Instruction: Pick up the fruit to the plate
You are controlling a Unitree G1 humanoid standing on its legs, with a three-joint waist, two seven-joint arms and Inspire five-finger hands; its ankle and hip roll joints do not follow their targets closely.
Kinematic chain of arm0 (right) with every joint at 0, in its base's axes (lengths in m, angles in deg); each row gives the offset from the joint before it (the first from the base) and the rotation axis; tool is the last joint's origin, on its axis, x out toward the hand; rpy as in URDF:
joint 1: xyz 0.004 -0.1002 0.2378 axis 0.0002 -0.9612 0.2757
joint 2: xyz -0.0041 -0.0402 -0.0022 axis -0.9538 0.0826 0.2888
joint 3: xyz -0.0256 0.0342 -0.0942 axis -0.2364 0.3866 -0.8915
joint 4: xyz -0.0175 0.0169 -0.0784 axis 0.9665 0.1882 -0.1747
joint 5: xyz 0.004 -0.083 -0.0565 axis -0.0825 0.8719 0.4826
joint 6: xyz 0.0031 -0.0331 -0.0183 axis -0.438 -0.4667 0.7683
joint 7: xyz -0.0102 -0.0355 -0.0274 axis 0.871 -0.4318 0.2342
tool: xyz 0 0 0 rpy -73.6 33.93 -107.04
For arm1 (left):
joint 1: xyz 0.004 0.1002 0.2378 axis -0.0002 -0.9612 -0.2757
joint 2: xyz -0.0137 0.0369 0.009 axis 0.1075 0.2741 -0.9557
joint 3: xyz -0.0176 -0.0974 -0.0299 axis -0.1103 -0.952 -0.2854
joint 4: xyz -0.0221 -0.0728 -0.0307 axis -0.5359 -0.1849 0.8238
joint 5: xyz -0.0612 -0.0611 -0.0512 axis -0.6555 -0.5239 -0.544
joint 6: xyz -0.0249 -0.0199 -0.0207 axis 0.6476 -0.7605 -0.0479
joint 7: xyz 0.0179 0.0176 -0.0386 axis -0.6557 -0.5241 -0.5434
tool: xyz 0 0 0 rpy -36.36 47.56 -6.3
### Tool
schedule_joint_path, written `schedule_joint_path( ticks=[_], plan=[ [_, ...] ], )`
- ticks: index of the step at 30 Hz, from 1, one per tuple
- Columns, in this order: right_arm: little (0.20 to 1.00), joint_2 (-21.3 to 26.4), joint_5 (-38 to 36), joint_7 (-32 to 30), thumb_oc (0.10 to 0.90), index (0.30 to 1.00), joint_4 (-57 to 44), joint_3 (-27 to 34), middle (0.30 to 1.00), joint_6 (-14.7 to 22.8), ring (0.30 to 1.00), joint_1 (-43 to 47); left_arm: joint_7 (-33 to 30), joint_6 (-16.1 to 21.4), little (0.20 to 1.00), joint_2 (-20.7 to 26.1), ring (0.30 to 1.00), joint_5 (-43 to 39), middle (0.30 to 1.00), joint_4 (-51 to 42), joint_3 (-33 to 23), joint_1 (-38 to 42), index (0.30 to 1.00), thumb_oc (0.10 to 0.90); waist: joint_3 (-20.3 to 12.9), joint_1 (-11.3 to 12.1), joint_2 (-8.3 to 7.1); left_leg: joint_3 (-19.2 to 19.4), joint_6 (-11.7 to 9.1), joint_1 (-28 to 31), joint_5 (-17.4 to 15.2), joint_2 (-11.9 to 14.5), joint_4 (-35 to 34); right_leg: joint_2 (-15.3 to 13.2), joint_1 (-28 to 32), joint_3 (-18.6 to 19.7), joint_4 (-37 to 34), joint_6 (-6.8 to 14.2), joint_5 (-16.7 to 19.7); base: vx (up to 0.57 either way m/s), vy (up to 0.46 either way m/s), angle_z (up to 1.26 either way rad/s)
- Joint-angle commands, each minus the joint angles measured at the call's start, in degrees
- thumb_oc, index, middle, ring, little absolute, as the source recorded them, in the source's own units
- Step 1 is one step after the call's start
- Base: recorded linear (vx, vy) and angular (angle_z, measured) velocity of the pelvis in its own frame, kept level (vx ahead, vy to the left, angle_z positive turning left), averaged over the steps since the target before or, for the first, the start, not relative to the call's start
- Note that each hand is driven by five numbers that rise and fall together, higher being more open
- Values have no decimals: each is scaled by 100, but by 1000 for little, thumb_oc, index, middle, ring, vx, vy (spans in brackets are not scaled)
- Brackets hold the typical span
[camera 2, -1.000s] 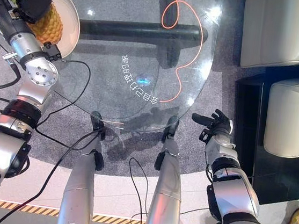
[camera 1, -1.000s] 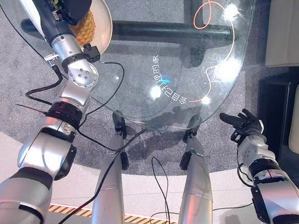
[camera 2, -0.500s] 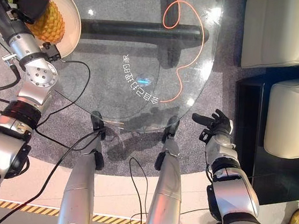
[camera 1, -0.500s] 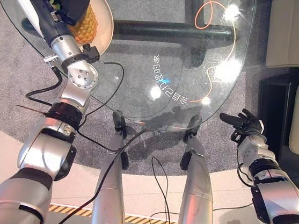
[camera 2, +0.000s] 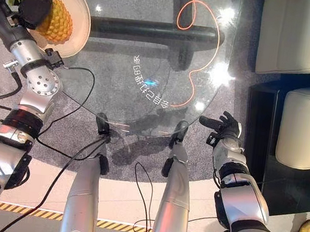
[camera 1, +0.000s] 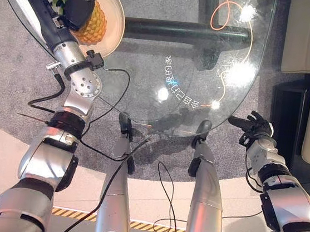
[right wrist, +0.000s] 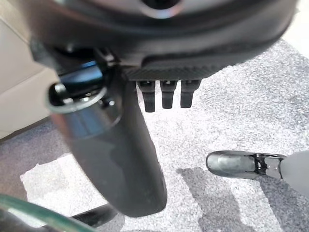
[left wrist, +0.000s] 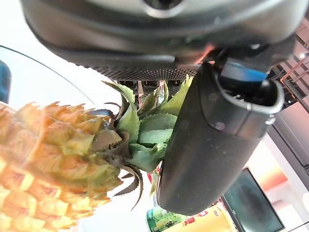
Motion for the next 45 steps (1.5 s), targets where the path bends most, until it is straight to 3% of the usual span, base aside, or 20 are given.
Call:
schedule_joint_path(
  ticks=[1,14,16,17,34,45],
  plan=[
    [900,199,-23,-231,800,900,17,122,900,231,900,-139,-113,673,787,225,804,6,804,-510,-484,212,804,687,-154,172,-89,-582,-249,-338,-604,-120,787,-28,104,-192,16,178,-175,0,0,0],
    [900,221,-49,-273,800,900,-25,177,900,227,900,-154,-86,770,776,81,794,184,794,-753,-595,-160,794,676,-154,239,-72,-606,-246,-333,-597,-147,756,-56,132,-236,-39,198,-145,0,0,0],
    [900,219,-52,-308,800,900,-30,172,900,224,900,-129,-121,752,809,55,822,283,822,-787,-579,-189,822,709,-154,252,-62,-606,-244,-336,-594,-153,747,-61,134,-240,-54,204,-138,0,0,0],
    [900,241,-38,-294,800,900,-32,187,900,215,900,-130,-137,785,900,53,900,266,900,-797,-585,-218,900,800,-154,252,-57,-600,-243,-335,-594,-150,744,-66,132,-246,-49,207,-140,0,0,0],
    [900,238,-28,-376,800,900,-87,246,900,182,900,-148,161,1054,900,-146,900,383,900,-1108,-576,-606,900,800,-154,332,-45,-631,-232,-331,-598,-174,731,-89,158,-291,-63,224,-124,0,0,0],
    [900,236,-62,-406,800,900,-111,291,900,219,900,-216,117,1034,900,-168,900,752,900,-1634,-498,-878,900,800,-154,392,-25,-658,-218,-308,-597,-196,716,-116,199,-322,-87,241,-103,0,0,0]
  ],
)
